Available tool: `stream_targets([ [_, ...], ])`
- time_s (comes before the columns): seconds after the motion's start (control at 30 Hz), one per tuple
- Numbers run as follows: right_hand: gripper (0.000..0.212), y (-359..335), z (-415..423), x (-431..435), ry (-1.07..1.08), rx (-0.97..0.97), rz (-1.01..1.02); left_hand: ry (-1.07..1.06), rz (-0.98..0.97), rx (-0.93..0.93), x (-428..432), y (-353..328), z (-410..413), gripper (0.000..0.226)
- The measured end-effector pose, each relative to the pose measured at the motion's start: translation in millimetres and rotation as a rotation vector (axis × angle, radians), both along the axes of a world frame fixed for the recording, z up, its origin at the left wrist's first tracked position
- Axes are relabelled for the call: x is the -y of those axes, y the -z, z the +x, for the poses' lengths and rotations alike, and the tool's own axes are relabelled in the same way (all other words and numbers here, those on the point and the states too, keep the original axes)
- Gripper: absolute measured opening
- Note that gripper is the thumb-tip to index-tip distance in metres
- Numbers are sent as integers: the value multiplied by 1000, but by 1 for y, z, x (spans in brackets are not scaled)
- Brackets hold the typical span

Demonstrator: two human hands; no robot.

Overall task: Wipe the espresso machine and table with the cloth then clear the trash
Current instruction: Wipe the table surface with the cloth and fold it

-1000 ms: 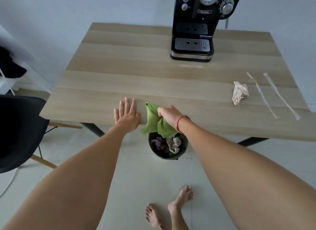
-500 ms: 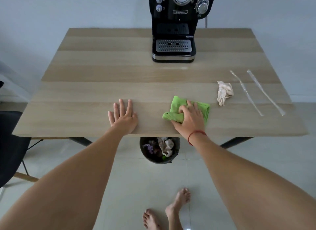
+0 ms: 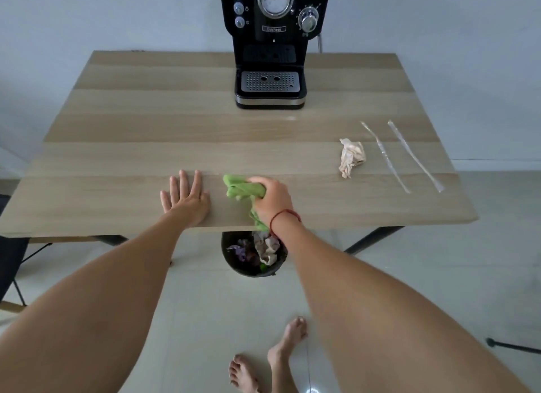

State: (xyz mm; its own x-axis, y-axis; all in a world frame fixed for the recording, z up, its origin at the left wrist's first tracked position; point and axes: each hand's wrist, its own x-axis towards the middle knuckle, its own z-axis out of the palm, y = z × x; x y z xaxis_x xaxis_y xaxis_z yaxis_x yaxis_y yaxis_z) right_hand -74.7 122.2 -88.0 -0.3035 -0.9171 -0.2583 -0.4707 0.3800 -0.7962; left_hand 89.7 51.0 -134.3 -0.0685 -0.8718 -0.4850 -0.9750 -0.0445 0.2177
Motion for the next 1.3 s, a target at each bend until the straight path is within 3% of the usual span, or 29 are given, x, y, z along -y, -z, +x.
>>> stream_targets([
  [0.13, 52, -8, -65, 4, 181, -204, -94, 5, -5, 1, 0, 1, 0, 57],
  [0.3, 62, 27, -62, -24, -238, -431, 259, -12, -10, -9, 0, 3, 0, 57],
  [0.4, 51, 33, -21, -41, -385, -437, 151, -20, -20, -14, -4, 3, -2, 57],
  [0.53, 23, 18, 7, -39, -46, -56, -7, 34, -8, -47, -19, 3, -2, 57],
  [0.67, 20, -5, -9, -11, 169, -88, -112, -15, -150, -346, -18, -11, 18, 48],
  [0.77, 38, -8, -25, 11, 212, -143, -132, -165, -303, -484, -17, -18, 42, 55],
  [0.9, 55, 17, 3, 35, -109, -269, -36, -192, -402, -554, -10, -14, 70, 60],
  [1.07, 63, 38, 92, 66, -573, -367, 19, -240, -386, -477, 8, -9, 95, 85],
  [1.17, 57, 43, 129, 63, -803, -450, 19, -265, -286, -288, 13, 1, 115, 83],
  [1.3, 45, 32, 124, 43, -883, -378, 56, -252, -129, -74, 3, 12, 128, 66],
])
